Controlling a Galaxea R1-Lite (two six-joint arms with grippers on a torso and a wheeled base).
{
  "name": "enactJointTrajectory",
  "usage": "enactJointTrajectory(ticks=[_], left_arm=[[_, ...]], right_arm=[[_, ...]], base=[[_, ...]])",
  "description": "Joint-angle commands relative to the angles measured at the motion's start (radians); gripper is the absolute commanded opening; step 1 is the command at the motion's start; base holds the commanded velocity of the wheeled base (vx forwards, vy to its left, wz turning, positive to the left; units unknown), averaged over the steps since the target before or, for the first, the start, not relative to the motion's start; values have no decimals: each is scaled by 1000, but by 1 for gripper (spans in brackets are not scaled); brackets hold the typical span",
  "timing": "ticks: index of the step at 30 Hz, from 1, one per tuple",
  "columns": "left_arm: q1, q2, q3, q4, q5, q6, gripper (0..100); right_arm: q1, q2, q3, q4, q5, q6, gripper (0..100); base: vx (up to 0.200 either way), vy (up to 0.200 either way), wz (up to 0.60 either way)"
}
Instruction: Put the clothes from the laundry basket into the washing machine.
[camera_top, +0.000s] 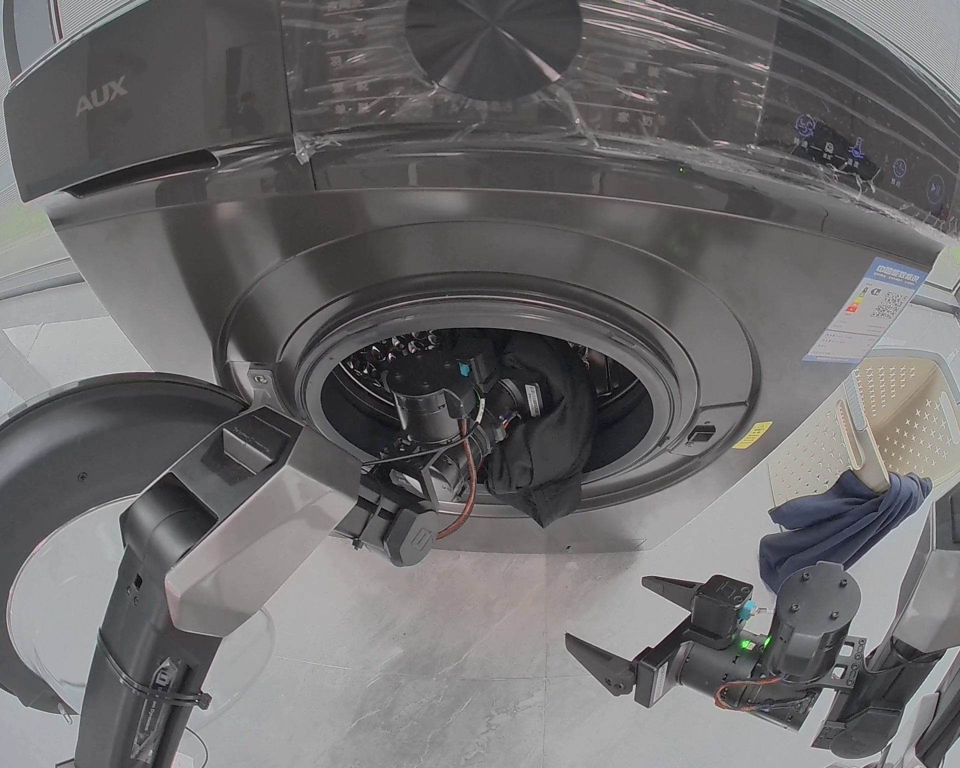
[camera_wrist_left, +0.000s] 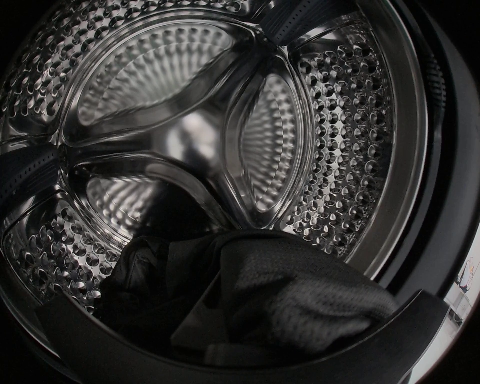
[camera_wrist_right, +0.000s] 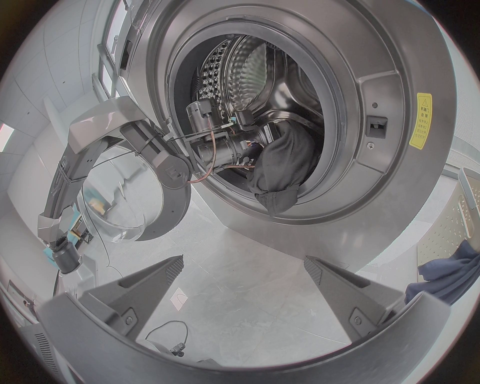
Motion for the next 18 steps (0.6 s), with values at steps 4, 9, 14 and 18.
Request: enactJointTrajectory(ticks=[4, 9, 14, 18], left_arm=[[17, 81, -149, 66, 22, -1, 0], [19, 146, -318, 141, 46, -1, 0], [31, 178, -414, 214, 82, -13, 0], [33, 179, -414, 213, 103, -19, 0]], right_arm=[[4, 20, -7, -1, 1, 0, 100], [15, 20, -13, -1, -1, 3, 100], [15, 18, -20, -1, -1, 3, 100], [15, 17, -20, -1, -2, 3, 100]], base=[[0, 0, 0], [0, 0, 0], [0, 0, 0], [0, 0, 0]])
